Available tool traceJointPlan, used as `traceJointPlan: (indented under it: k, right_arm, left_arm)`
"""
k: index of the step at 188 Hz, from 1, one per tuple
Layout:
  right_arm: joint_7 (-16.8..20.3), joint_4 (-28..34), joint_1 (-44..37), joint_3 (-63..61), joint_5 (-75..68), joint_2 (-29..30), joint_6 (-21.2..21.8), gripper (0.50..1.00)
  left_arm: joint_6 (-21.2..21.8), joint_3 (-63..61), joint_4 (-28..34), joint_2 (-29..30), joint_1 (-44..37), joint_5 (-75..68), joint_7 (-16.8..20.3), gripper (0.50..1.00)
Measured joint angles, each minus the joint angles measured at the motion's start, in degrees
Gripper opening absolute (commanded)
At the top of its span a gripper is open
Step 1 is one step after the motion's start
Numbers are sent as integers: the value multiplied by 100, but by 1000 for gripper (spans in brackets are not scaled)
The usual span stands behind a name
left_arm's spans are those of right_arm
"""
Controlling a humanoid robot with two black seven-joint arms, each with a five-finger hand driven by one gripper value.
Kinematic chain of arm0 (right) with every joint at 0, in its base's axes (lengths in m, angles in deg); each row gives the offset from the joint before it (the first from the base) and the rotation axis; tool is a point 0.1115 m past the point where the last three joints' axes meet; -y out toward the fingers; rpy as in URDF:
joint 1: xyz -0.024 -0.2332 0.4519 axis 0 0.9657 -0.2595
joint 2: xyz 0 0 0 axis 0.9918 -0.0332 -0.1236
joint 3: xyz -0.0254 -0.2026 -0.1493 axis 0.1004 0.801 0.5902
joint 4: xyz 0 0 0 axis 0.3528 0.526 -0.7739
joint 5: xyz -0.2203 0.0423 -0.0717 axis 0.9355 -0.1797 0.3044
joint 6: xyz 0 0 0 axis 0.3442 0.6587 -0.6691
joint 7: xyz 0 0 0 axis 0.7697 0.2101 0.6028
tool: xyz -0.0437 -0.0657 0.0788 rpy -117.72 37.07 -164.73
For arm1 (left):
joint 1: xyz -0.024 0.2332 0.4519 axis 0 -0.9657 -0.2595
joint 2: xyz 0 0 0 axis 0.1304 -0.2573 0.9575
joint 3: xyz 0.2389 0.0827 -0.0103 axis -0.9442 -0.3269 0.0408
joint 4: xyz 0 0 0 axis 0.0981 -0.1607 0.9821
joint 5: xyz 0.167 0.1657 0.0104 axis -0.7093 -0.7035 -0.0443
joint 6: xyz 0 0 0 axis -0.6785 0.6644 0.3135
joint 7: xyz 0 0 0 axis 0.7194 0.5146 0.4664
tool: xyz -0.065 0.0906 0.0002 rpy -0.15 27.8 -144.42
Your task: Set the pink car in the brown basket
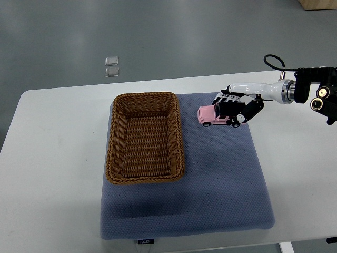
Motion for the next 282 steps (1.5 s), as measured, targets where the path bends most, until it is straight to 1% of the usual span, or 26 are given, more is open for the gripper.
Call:
traceJointPlan:
  k: [34, 76, 104, 124, 151, 153, 154, 155, 156, 157, 158, 159, 161, 163, 164, 165, 166, 167, 168, 169, 170, 174, 186, 194, 244, 282]
  right_arm:
    - [42, -79, -418, 142, -374, 546, 23, 500]
    - [44, -950, -886, 726, -424, 1914, -39, 500]
    - [42, -1450, -887, 873, -393, 2568, -81, 500]
    - [33, -1703, -806, 1000, -366, 2868, -153, 500]
    - [31, -1806, -659, 1068, -351, 2964, -268, 500]
    - [31, -1811, -649, 1069, -351, 2966, -276, 504]
    - [31, -1814, -644, 1069, -351, 2966, -280, 541]
    - [31, -1820, -635, 1069, -350, 2968, -289, 541]
    - [31, -1823, -630, 1069, -350, 2969, -293, 582]
    - [31, -1827, -625, 1069, -349, 2970, -297, 582]
    - [30, -1830, -619, 1069, -349, 2971, -301, 621]
    - [30, -1834, -614, 1069, -349, 2972, -306, 621]
    - [30, -1841, -604, 1069, -348, 2973, -314, 684]
    - [30, -1852, -588, 1069, -347, 2975, -327, 684]
    - [30, -1856, -583, 1069, -347, 2976, -331, 711]
    - [30, -1860, -578, 1070, -347, 2977, -335, 711]
    - [30, -1863, -573, 1070, -347, 2979, -339, 735]
    - [30, -1866, -568, 1070, -347, 2980, -343, 735]
    - [30, -1869, -562, 1070, -347, 2982, -346, 758]
    - [30, -1872, -557, 1069, -347, 2984, -350, 758]
    - [30, -1875, -552, 1070, -347, 2986, -354, 780]
    - [30, -1884, -531, 1070, -346, 2997, -369, 821]
    - [30, -1895, -480, 1066, -345, 3056, -396, 899]
    - [30, -1899, -463, 1047, -345, 3087, -405, 911]
    - [32, -1903, -467, 842, -415, 3065, -531, 911]
    - [18, -1907, -417, -311, -859, 2814, -522, 911]
  left_arm:
    - [0, 5, 7, 0, 0, 0, 0, 1000]
    - [-6, 14, 12, 0, 0, 0, 0, 1000]
    - [-10, 14, 5, 0, 0, 0, 0, 1000]
    - [-10, 14, 5, 0, 0, 0, 0, 1000]
    - [-10, 8, 16, 0, 0, 0, 0, 1000]
    - [-10, 8, 16, 0, 0, 0, 0, 1000]
    - [-10, 8, 16, 0, 0, -1, 0, 1000]
    - [-10, 8, 17, 0, 0, -1, 0, 1000]
    - [-10, 8, 17, 0, 0, -1, 0, 1000]
    - [-10, 7, 17, 0, 0, 0, 0, 1000]
    - [-10, 7, 17, 0, 0, -1, 0, 1000]
    - [-10, 7, 17, 0, 0, 0, 0, 1000]
    - [-10, 7, 17, 0, 0, 0, 0, 1000]
    - [-10, 7, 17, 0, 0, 0, 0, 1000]
    - [-10, 7, 17, 0, 0, 0, 0, 1000]
    - [-10, 7, 17, 0, 0, 0, 0, 1000]
    - [-10, 7, 17, 0, 0, -1, 0, 1000]
    - [-10, 7, 17, 0, 0, -1, 0, 1000]
    - [-10, 7, 17, 0, 0, 0, 0, 1000]
    - [-10, 7, 17, 0, 0, -1, 0, 1000]
    - [-10, 7, 17, 0, 0, -1, 0, 1000]
    - [-10, 7, 18, 0, 0, -1, 0, 1000]
    - [-10, 6, 17, 0, 0, 0, 0, 1000]
    - [-10, 6, 17, 0, 0, 0, 0, 1000]
    - [-8, 6, 17, 0, 0, 0, 0, 1000]
    - [-5, -1, 18, 0, 0, 0, 0, 1000]
